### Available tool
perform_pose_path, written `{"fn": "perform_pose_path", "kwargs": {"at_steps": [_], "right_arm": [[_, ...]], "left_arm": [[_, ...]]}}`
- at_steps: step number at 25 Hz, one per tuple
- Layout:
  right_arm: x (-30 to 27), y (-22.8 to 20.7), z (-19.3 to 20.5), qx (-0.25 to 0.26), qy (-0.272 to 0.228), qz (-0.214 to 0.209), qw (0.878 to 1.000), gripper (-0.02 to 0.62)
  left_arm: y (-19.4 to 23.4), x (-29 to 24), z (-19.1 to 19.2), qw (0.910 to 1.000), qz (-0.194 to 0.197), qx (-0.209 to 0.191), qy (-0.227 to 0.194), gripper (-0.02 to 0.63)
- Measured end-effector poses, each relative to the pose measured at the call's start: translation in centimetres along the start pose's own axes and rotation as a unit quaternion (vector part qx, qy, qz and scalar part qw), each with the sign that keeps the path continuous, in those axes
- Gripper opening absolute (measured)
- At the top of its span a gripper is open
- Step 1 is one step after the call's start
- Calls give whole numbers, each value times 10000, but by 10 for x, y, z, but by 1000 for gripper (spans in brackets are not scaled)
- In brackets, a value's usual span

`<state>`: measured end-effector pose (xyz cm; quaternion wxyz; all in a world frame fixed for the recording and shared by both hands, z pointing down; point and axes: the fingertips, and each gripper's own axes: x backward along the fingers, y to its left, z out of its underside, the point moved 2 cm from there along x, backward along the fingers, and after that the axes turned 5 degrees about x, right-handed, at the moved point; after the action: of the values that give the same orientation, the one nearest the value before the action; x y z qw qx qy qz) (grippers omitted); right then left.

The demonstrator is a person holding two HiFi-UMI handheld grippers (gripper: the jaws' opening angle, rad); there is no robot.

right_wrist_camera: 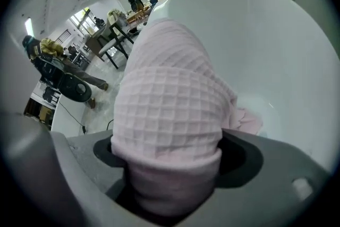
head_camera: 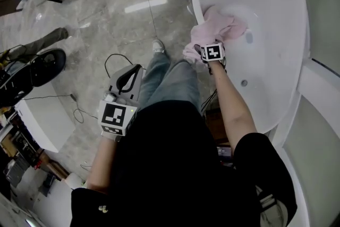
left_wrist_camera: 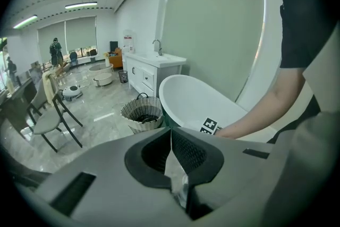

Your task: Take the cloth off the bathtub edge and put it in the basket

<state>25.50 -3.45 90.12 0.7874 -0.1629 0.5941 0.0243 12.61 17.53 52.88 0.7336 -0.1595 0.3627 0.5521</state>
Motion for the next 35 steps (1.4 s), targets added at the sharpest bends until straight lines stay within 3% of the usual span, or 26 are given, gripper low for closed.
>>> {"fn": "perform_pose_path", "kwargs": {"at_steps": [4, 10, 20, 22, 23, 27, 30, 35], "right_arm": [[5, 7, -1, 269, 93, 231, 9993, 339], [27, 7, -6, 571, 234, 640, 9960, 298], [64, 14, -5, 437, -27, 659, 9969, 228], [81, 22, -4, 201, -26, 628, 9978, 171], [89, 27, -2, 114, -13, 623, 9980, 101], [120, 31, -15, 282, -284, 760, 9963, 91], [146, 34, -16, 88, -262, 779, 9966, 89], [194, 53, -39, -60, -675, 546, 9962, 89]], "left_arm": [[3, 9, 3, 10000, -31, 62, -51, 14], [9, 20, 0, 9998, -36, 100, -174, 14], [13, 32, -13, 9988, 9, 51, -479, 14], [14, 35, -19, 9985, 43, 49, -545, 14], [15, 36, -21, 9984, 66, 43, -568, 14], [13, 41, -33, 9978, 149, -15, -642, 14], [15, 44, -44, 9970, 194, 4, -744, 14], [21, 47, -63, 9951, 212, 120, -954, 14]]}}
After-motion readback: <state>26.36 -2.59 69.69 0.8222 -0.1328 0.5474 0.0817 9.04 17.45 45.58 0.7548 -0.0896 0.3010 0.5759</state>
